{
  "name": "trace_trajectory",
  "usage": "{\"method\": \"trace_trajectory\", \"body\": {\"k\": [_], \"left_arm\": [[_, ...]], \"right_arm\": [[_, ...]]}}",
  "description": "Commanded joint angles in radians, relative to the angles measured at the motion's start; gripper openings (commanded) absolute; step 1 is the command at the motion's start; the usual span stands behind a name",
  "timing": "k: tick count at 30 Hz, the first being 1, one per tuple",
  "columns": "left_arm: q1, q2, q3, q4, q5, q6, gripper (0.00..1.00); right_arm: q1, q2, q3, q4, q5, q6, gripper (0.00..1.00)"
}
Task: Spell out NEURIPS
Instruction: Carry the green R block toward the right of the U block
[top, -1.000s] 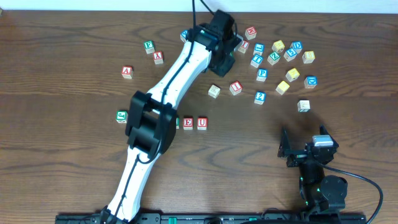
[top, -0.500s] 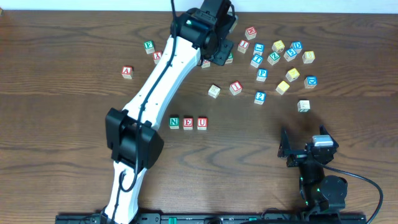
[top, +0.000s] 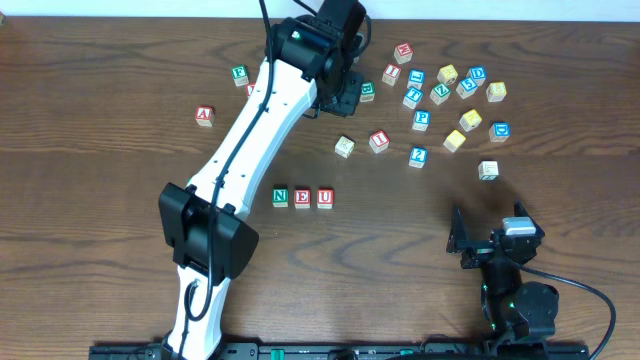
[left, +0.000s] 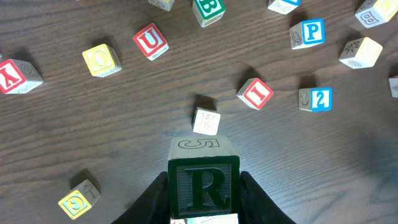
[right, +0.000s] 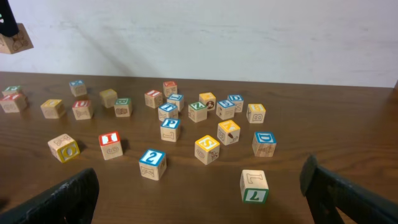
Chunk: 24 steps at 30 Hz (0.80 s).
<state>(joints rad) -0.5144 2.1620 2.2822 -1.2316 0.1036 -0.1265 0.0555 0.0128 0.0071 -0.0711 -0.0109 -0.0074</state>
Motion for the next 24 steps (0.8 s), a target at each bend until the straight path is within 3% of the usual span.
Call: {"method": "trace_trajectory", "body": {"k": [1, 7, 24], "left_arm": [[-0.037, -0.019, 0.017, -0.008, -0.063, -0.030, 0.08], [-0.112, -0.019, 0.016, -0.014, -0.164, -0.036, 0.08], [-0.117, -0.019, 0.014, -0.026, -0.168, -0.048, 0.08]], "right_arm": [[-0.008, -0.004, -0.001, -0.005, 0.001, 0.014, 0.99], [-0.008, -0.004, -0.001, -0.005, 0.001, 0.014, 0.99], [-0.008, -0.004, -0.001, -0.005, 0.001, 0.014, 0.99]]}}
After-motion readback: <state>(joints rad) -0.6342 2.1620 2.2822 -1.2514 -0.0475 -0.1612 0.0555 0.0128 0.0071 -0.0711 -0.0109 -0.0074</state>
